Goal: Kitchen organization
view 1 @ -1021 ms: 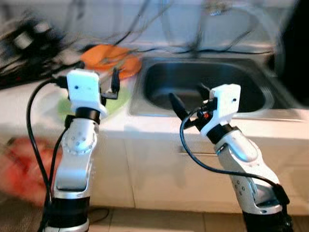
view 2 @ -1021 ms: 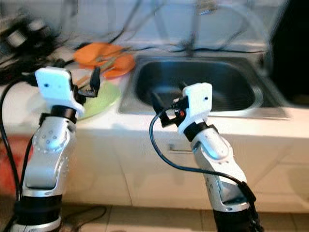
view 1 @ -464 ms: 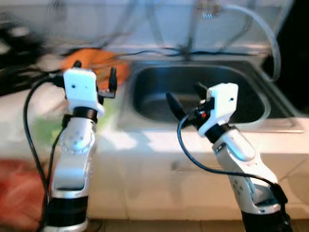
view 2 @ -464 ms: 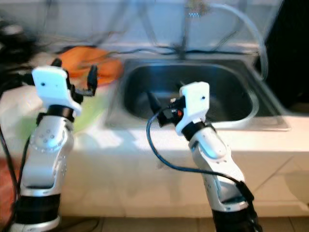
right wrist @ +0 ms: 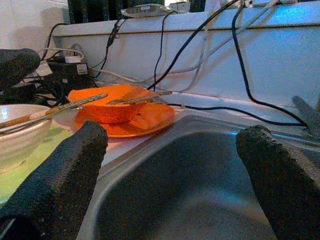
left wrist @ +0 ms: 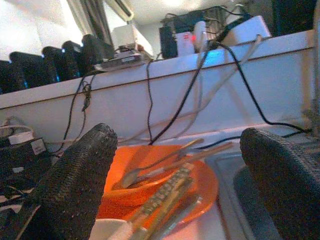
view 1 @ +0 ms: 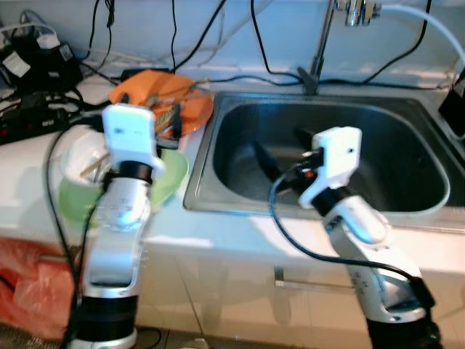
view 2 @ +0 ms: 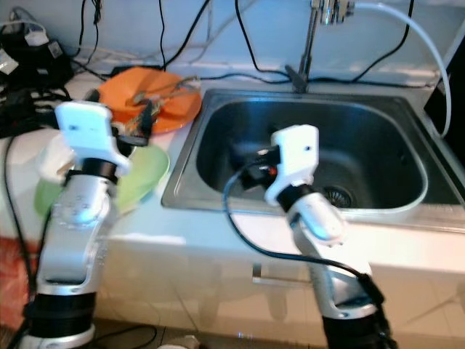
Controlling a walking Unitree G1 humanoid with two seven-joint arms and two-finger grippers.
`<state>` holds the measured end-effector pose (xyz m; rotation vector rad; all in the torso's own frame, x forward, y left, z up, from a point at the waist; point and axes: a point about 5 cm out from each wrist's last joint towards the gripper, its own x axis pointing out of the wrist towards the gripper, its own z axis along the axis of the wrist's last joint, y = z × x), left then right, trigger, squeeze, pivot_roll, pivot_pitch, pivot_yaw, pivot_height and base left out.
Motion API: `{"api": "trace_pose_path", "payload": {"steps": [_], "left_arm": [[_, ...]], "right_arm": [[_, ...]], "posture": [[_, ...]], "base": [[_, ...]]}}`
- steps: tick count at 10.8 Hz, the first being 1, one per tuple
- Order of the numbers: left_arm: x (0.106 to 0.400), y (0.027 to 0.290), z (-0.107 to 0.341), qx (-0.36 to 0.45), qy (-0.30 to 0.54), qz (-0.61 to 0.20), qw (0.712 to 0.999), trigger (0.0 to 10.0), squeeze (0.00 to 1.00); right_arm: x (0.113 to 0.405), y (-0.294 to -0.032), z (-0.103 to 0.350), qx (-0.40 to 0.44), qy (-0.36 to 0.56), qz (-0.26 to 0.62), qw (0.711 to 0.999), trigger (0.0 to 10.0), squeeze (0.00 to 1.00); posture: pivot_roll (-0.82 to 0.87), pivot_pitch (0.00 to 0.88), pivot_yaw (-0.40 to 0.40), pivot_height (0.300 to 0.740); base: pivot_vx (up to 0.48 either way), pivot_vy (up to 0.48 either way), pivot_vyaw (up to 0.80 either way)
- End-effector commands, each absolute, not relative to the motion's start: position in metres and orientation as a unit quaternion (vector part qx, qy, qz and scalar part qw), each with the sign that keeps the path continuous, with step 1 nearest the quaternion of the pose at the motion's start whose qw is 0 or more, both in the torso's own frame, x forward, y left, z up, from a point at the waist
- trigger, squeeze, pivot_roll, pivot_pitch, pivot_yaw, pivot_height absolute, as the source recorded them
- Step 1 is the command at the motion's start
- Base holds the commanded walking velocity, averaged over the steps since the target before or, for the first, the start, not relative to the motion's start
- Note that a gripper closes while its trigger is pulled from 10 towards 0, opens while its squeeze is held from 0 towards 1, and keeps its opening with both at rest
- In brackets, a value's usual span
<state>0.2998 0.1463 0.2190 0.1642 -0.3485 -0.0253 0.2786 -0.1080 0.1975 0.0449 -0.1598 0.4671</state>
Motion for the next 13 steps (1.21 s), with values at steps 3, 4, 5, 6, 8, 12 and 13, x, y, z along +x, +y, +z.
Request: {"api": "trace_pose_path", "payload": {"steps": [3, 4, 5, 6, 8, 12, 13], "left_arm": [[0.313, 0.151, 0.213, 0.107, -0.137, -0.003, 0.985, 10.0, 0.0], [0.316, 0.153, 0.211, 0.107, -0.128, 0.01, 0.986, 10.0, 0.0], [0.32, 0.156, 0.207, 0.119, -0.118, 0.019, 0.986, 10.0, 0.0], [0.324, 0.155, 0.202, 0.126, -0.105, 0.012, 0.986, 10.0, 0.0], [0.336, 0.153, 0.197, 0.142, -0.074, -0.017, 0.987, 10.0, 0.0], [0.356, 0.161, 0.205, 0.193, -0.056, -0.04, 0.979, 10.0, 0.0], [0.358, 0.163, 0.206, 0.202, -0.05, -0.047, 0.977, 10.0, 0.0]], "right_arm": [[0.279, -0.106, 0.2, 0.023, -0.082, 0.24, 0.967, 10.0, 0.0], [0.28, -0.107, 0.197, 0.018, -0.075, 0.24, 0.968, 10.0, 0.0], [0.278, -0.106, 0.193, 0.017, -0.067, 0.243, 0.968, 10.0, 0.0], [0.277, -0.104, 0.191, 0.014, -0.062, 0.25, 0.966, 10.0, 0.0], [0.274, -0.1, 0.186, 0.014, -0.048, 0.263, 0.963, 10.0, 0.0], [0.259, -0.096, 0.18, 0.023, -0.004, 0.355, 0.935, 10.0, 0.0], [0.257, -0.096, 0.178, 0.021, 0.003, 0.361, 0.932, 10.0, 0.0]], "posture": [[0.11, 0.007, 0.034, 0.74], [0.11, 0.007, 0.033, 0.74], [0.11, 0.007, 0.033, 0.74], [0.11, 0.007, 0.031, 0.74], [0.11, 0.015, 0.029, 0.74], [0.11, 0.044, 0.049, 0.74], [0.11, 0.05, 0.05, 0.74]], "base": [[0.0, 0.0, 0.0], [0.0, 0.0, 0.0], [0.0, 0.0, 0.0], [0.0, 0.0, 0.0], [0.0, 0.0, 0.0], [0.0, 0.0, 0.0], [0.0, 0.0, 0.0]]}}
